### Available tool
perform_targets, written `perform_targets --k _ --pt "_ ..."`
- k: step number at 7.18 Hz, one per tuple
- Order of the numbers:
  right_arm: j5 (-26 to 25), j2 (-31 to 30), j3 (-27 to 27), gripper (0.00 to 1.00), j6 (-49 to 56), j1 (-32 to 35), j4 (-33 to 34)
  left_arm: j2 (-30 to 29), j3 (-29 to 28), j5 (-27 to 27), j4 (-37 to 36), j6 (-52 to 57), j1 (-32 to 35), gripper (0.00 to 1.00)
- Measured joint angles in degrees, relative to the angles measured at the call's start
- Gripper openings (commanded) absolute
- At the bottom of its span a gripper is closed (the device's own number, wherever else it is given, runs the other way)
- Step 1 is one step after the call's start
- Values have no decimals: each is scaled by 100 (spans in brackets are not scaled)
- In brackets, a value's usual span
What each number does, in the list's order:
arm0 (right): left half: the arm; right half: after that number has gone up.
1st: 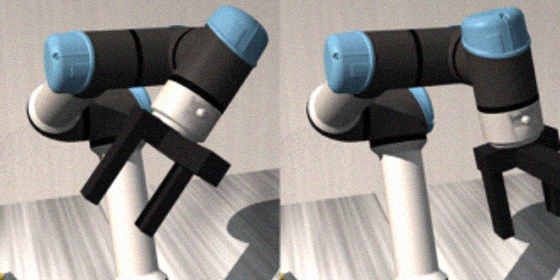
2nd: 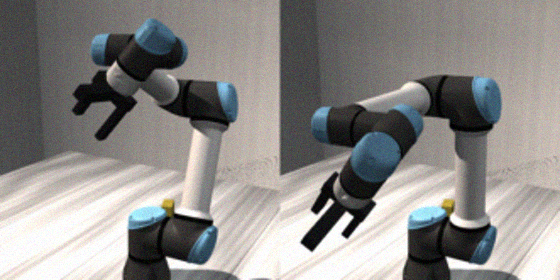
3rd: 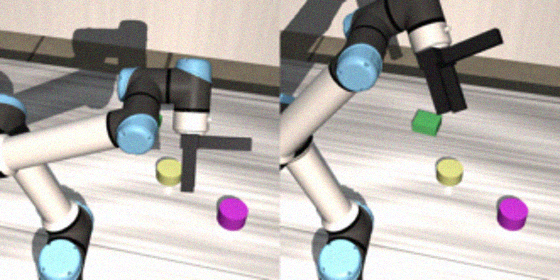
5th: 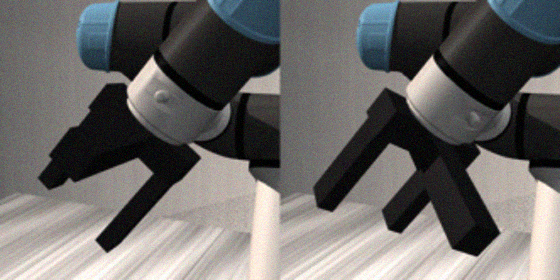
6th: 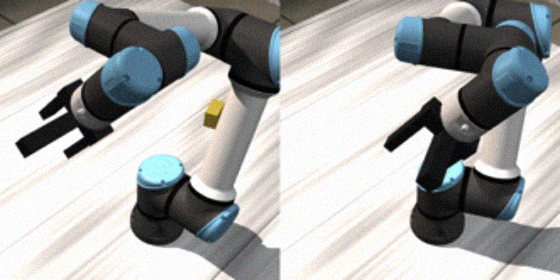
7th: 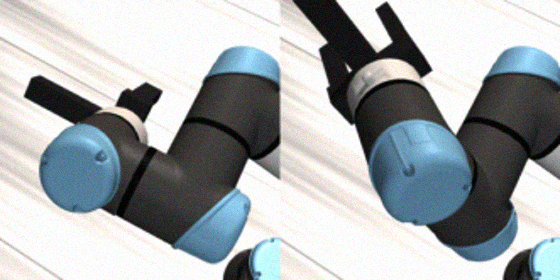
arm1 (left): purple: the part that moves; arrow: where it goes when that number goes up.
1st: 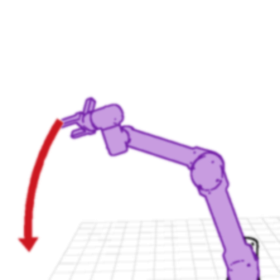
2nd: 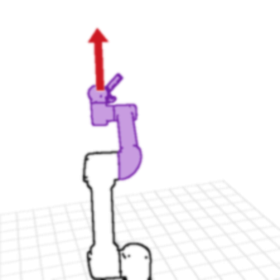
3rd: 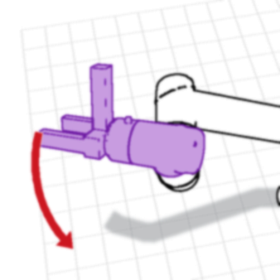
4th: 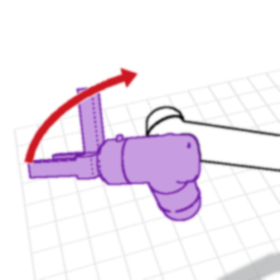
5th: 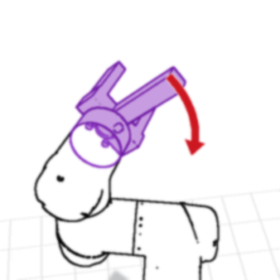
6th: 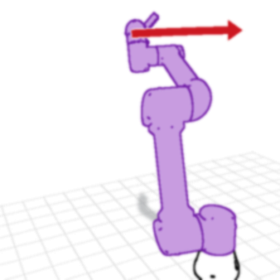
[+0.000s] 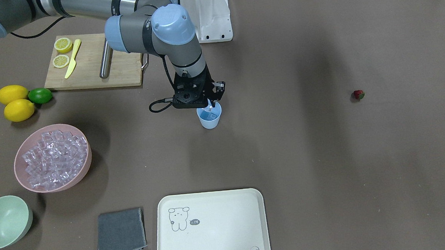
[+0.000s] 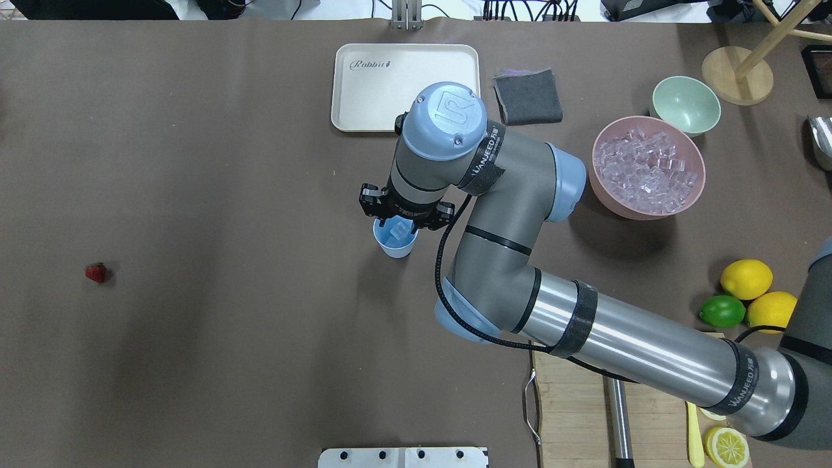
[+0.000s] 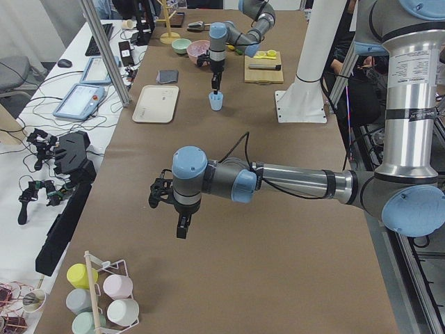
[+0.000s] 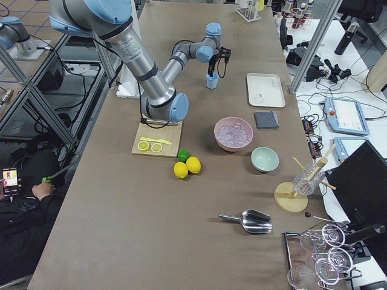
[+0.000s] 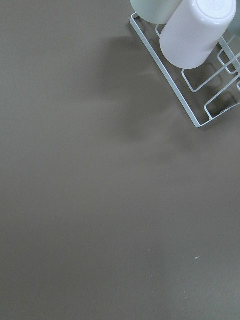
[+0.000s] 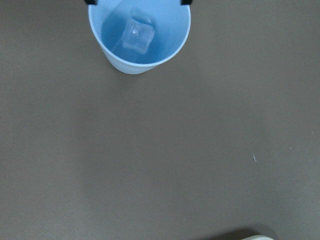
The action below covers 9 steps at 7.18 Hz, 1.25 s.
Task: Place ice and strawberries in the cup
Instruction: 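Move the right gripper back above the pink ice bowl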
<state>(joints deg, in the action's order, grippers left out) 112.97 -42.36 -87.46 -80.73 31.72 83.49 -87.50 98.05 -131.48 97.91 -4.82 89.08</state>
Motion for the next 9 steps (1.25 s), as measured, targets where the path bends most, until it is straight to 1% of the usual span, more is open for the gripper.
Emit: perform_targets --k 2,3,5,7,8,9 --pt "62 6 -43 99 -28 21 29 -32 8 -2 0 -14 -1 98" --pt "182 -5 -134 99 -53 82 56 -41 51 -35 1 -17 -3 98" --pt "461 -243 -613 99 -15 324 289 -160 369 -361 25 -33 -35 98" --pt "718 -973 -1384 99 334 767 461 -410 492 -476 252 -291 -281 98" --pt "853 -1322 -1639 99 627 1006 472 -468 477 -473 420 -829 -585 98" --pt "916 -1620 -1797 99 962 1212 461 -406 488 -473 784 -1412 -889 98"
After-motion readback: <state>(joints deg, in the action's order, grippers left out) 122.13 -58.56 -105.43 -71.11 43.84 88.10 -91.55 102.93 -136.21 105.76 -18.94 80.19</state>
